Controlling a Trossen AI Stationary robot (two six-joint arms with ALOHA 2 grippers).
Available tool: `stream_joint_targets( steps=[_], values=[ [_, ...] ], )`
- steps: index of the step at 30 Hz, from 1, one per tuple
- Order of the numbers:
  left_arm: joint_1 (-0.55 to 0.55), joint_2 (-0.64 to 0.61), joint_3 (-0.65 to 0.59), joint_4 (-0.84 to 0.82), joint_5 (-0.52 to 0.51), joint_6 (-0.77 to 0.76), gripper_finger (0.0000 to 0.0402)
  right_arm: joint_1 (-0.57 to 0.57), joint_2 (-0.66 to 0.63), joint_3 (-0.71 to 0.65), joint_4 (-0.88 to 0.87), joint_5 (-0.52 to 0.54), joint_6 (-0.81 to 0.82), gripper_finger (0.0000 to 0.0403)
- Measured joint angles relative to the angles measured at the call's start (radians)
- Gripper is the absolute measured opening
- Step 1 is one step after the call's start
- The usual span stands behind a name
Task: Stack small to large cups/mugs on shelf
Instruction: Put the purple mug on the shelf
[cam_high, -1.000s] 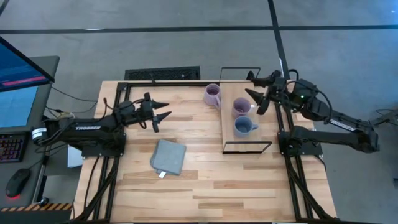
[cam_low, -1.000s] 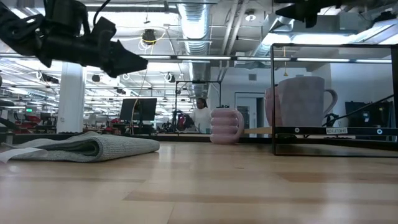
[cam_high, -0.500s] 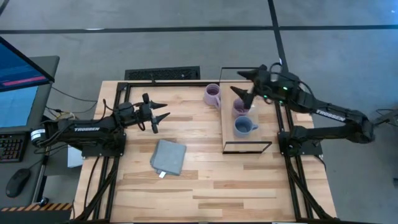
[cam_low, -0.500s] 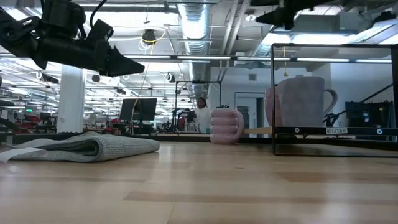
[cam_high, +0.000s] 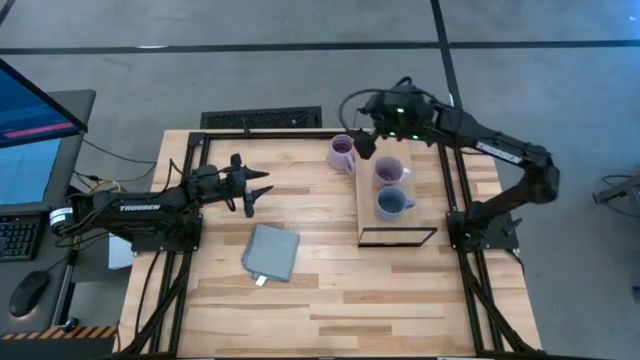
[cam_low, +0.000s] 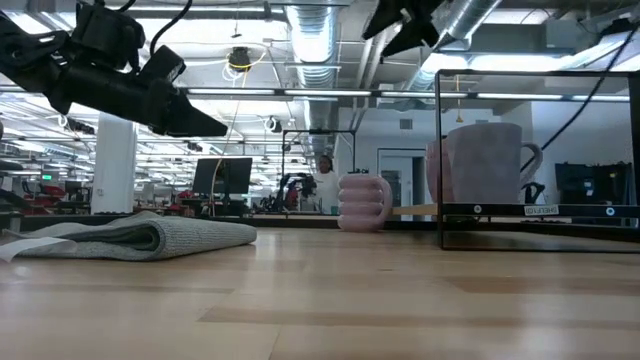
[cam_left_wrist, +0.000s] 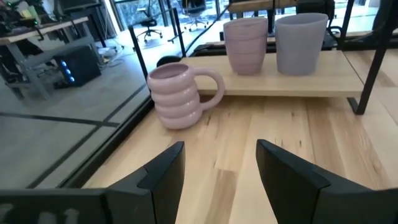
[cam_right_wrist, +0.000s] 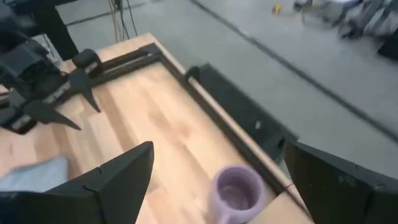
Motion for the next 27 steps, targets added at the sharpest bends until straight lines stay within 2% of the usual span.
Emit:
stream_joint_targets(
  steps=[6,10,17,23,27],
  values=[
    [0.000,0.000,0.000,-0.007,0.003,0.024,0.0190,0.011,0.164,0.153,-0.207,0.000,0.218,0.0380],
    [0.000,0.000,0.000,-0.007,0.003,0.077,0.0190,0.009,0.263,0.191,-0.334,0.010,0.278,0.0379],
    [0.000,0.000,0.000,-0.039,0.003,0.151,0.0190,0.005,0.379,0.194,-0.347,0.022,0.312,0.0379],
    [0.000,0.000,0.000,-0.043,0.004,0.212,0.0190,-0.007,0.417,0.194,-0.410,0.024,0.392,0.0379],
    [0.000,0.000,0.000,-0.057,0.003,0.252,0.0190,-0.005,0.430,0.196,-0.390,0.017,0.428,0.0379]
  ],
)
